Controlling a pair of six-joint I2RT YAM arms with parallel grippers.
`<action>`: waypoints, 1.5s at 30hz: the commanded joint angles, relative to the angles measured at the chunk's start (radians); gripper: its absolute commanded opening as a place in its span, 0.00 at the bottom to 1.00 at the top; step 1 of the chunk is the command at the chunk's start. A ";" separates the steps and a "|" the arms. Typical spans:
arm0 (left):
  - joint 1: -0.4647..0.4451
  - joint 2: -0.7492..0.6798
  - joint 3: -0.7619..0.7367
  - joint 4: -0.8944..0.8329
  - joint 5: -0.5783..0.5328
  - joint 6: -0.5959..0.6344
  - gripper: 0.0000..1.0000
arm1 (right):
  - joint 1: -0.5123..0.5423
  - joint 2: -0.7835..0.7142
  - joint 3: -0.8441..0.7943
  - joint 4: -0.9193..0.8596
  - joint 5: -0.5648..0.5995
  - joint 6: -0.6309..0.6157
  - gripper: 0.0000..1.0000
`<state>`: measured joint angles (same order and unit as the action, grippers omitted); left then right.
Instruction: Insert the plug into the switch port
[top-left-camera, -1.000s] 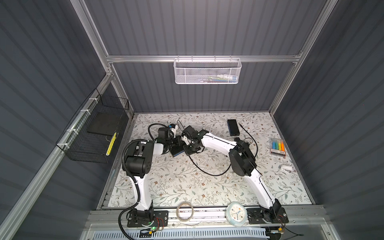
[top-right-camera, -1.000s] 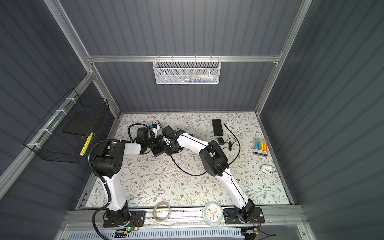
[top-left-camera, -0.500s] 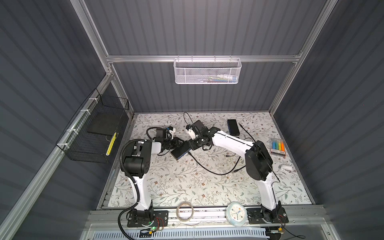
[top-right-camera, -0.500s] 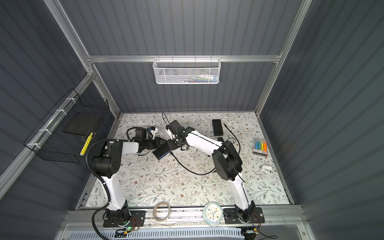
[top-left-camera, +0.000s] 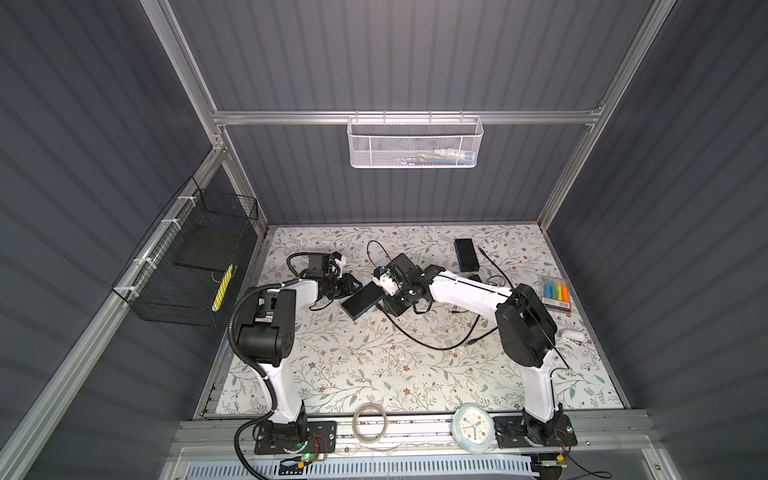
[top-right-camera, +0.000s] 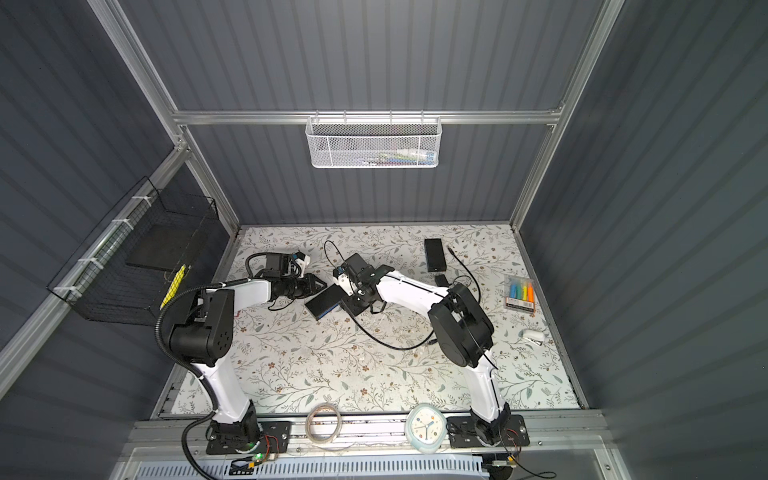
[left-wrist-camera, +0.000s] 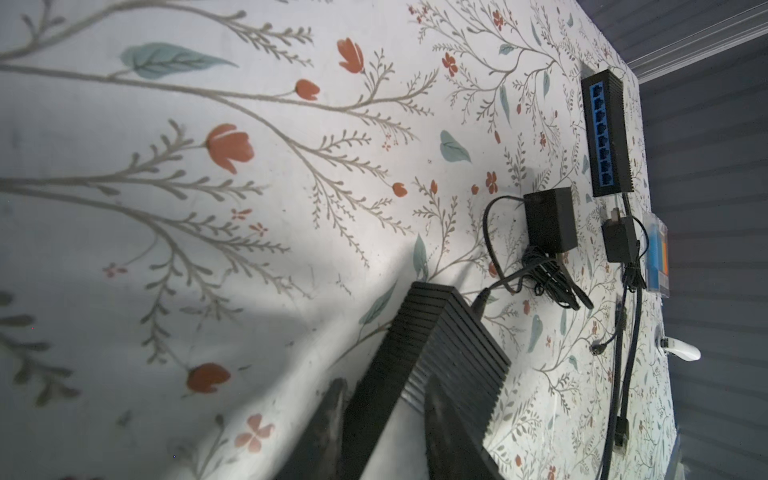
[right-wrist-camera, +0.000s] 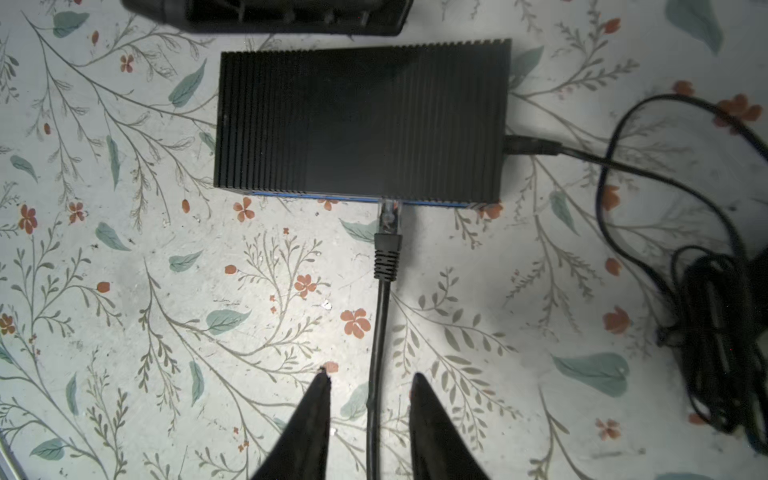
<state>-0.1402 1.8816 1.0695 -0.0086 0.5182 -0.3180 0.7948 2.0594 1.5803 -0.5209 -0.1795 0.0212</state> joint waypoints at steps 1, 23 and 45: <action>0.007 -0.028 -0.014 -0.047 -0.012 0.034 0.34 | 0.013 0.045 0.034 0.015 0.003 -0.036 0.34; 0.007 0.070 0.011 -0.044 0.051 0.088 0.34 | 0.029 0.187 0.182 -0.066 0.062 -0.095 0.30; -0.016 0.080 0.004 -0.016 0.062 0.076 0.32 | 0.035 0.226 0.198 -0.058 0.069 -0.085 0.01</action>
<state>-0.1425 1.9362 1.0767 -0.0071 0.5861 -0.2543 0.8200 2.2673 1.7489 -0.5579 -0.1043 -0.0666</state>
